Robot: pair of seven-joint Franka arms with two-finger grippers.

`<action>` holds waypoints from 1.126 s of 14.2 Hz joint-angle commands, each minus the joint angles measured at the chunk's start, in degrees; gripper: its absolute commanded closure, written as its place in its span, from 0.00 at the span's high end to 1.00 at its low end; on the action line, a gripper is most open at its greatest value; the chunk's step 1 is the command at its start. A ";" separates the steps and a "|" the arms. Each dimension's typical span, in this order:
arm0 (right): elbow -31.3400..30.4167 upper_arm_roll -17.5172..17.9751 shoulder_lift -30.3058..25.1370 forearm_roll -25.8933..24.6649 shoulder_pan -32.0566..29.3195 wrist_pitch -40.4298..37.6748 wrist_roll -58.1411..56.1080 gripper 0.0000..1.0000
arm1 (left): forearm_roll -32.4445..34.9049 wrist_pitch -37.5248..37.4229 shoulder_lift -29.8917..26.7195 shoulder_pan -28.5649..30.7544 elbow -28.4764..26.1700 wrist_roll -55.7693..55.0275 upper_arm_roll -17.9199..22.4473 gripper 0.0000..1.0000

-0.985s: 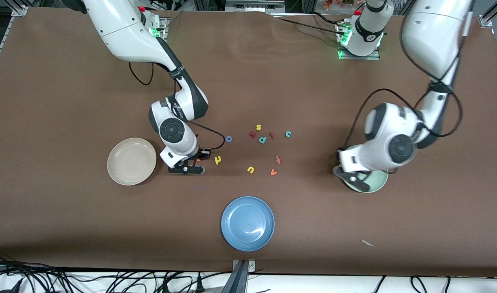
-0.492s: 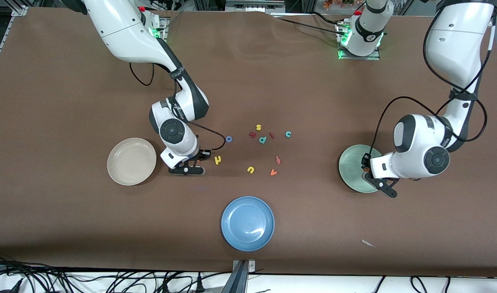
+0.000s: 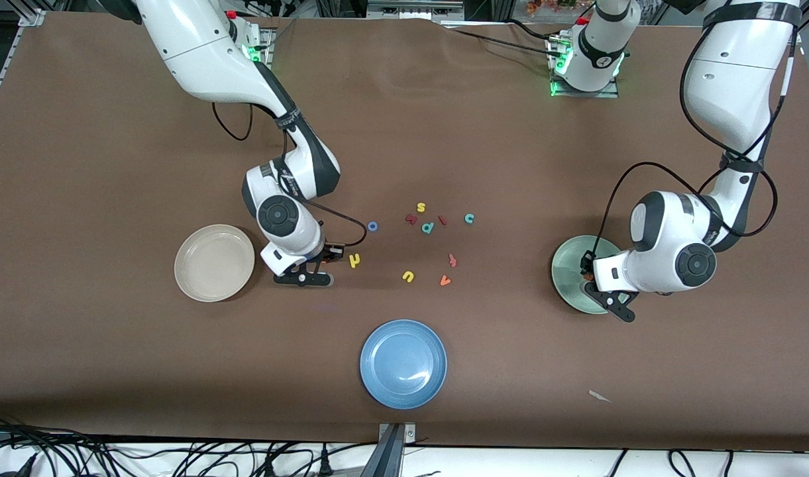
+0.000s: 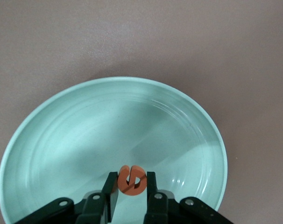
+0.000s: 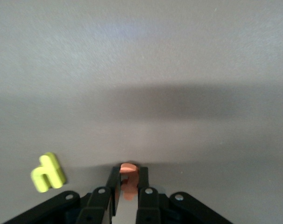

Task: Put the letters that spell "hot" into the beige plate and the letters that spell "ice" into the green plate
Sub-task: 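Drop the G on the green plate while the right gripper carries the 2, then drop the 2 on the beige plate while the left gripper reaches the c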

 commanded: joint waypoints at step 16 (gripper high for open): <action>-7.51 -15.07 -8.02 2.27 -5.61 -6.77 -26.49 0.00 | 1.28 -2.50 -14.39 -5.79 -13.38 -42.39 -16.61 1.00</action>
